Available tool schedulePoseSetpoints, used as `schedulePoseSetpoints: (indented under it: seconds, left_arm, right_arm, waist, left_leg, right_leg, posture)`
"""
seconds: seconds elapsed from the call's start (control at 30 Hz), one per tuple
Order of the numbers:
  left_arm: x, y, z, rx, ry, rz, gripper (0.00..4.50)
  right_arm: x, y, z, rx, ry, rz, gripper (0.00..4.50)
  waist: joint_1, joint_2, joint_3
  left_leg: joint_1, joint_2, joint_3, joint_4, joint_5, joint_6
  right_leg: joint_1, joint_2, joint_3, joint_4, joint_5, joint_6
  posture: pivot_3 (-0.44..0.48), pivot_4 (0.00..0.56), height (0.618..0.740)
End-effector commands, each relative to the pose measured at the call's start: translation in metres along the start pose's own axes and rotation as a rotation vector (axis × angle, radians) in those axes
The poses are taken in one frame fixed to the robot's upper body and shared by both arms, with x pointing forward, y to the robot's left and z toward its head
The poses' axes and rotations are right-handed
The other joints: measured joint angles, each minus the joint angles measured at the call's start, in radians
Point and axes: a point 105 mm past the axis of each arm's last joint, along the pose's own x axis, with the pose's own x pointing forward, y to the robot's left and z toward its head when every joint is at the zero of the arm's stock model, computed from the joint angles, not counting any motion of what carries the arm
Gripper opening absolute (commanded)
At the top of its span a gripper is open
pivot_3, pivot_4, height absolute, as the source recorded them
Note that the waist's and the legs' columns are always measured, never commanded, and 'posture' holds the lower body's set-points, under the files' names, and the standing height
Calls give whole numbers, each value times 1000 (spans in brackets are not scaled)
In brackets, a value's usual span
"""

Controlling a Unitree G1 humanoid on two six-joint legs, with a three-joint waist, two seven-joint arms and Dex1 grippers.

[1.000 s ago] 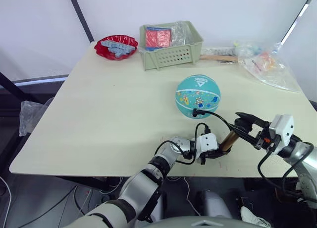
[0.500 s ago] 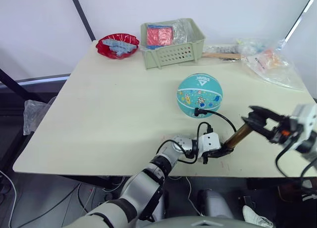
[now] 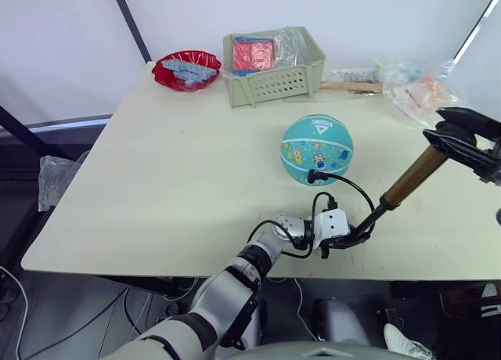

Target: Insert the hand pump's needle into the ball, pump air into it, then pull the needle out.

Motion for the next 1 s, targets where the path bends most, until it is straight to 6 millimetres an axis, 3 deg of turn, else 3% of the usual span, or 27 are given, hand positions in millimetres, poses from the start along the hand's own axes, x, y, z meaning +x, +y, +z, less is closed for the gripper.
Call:
schedulePoseSetpoints:
  seconds: [0.03, 0.13, 0.37, 0.67, 0.87, 1.0]
  left_arm:
    - [-8, -26, -42, -72, 155, -78, 1085]
    - [-8, -26, -42, -73, 154, -79, 1085]
    - [-7, -26, -41, -72, 150, -80, 1085]
    - [-7, -27, -42, -72, 151, -77, 1085]
    - [-7, -26, -42, -71, 149, -75, 1085]
    - [-8, -26, -42, -72, 148, -75, 1085]
  right_arm:
    - [-6, -6, 38, -130, -112, -62, 1604]
    - [-5, -1, 17, -102, -45, -47, 1604]
    - [-8, 14, -58, -25, 107, -46, 1604]
    - [-4, 44, -126, 38, 189, -13, 1604]
    - [-4, 62, -158, 59, 240, -10, 1604]
    - [-3, 56, -152, 44, 209, -39, 1604]
  waist:
    - [0, 0, 1]
    - [0, 0, 1]
    - [-1, -7, -4]
    - [-3, -15, -12]
    - [-3, -15, -14]
    - [-3, -13, -15]
  left_leg:
    - [0, 0, 0, 0, 0, 0]
    - [0, 0, 0, 0, 0, 0]
    - [1, 0, -1, 0, 0, 0]
    - [4, 2, -1, 0, 0, 0]
    - [4, 2, -1, 0, 0, 0]
    - [4, 2, -1, 0, 0, 0]
  right_leg:
    - [0, 0, 0, 0, 0, 0]
    - [0, 0, 0, 0, 0, 0]
    - [1, 1, 0, 0, 0, 0]
    - [2, 2, -1, 0, 0, 0]
    - [2, 2, -1, 0, 0, 0]
    - [2, 2, -1, 0, 0, 0]
  posture:
    - [0, 150, 740]
    - [0, 150, 740]
    - [0, 150, 740]
    - [0, 150, 740]
    - [0, 150, 740]
    - [0, 150, 740]
